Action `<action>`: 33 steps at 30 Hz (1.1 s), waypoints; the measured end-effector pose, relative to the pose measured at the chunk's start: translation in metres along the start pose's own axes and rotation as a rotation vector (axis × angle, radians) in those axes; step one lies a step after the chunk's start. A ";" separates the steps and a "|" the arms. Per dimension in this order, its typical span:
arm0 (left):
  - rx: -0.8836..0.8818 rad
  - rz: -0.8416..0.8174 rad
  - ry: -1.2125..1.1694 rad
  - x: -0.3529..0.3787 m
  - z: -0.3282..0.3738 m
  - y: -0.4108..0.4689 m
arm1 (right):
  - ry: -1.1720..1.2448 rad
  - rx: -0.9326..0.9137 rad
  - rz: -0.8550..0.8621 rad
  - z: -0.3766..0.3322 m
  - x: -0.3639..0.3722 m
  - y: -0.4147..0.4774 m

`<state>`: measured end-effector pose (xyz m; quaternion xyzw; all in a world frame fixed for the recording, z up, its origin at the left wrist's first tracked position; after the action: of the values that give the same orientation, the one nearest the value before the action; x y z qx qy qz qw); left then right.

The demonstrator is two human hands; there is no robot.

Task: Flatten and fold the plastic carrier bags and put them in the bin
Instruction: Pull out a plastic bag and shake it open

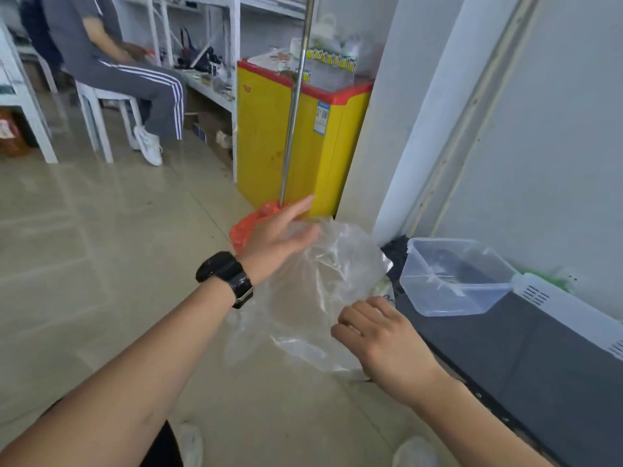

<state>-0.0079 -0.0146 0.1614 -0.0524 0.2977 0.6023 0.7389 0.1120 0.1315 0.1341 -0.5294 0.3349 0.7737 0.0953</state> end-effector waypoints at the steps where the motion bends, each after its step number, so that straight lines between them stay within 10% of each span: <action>1: 0.013 -0.025 0.117 0.001 0.000 0.007 | 0.010 0.009 0.004 0.009 0.004 0.001; 6: -0.011 -0.152 0.424 0.030 -0.042 0.054 | 0.078 0.103 -0.006 0.064 0.036 0.029; 14: -0.139 0.407 0.005 -0.053 -0.078 0.096 | 0.492 0.811 -0.503 0.193 0.139 0.001; 18: -0.061 0.369 -0.038 -0.060 -0.074 0.091 | 1.030 1.051 0.175 0.230 0.121 0.028; 23: -0.146 0.472 -0.102 -0.066 -0.086 0.074 | 1.297 0.943 -0.011 0.181 0.136 0.059; 28: -0.254 0.650 0.034 -0.089 -0.098 0.049 | 1.286 1.211 0.436 0.215 0.102 0.024; 33: -0.190 0.344 0.002 -0.074 -0.084 0.045 | 1.124 1.155 0.471 0.212 0.064 -0.001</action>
<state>-0.0879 -0.1027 0.1425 -0.0707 0.2447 0.7451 0.6164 -0.0747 0.2496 0.1226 -0.6203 0.7777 0.1015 0.0062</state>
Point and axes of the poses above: each hand's wrist, its own y-axis towards the middle knuckle, its own x-axis out of the palm, z = x × y, the point moved 8 cm from there along y, towards the middle knuckle, and after that the axes turned 9 degrees about y, right-handed, at the moved point
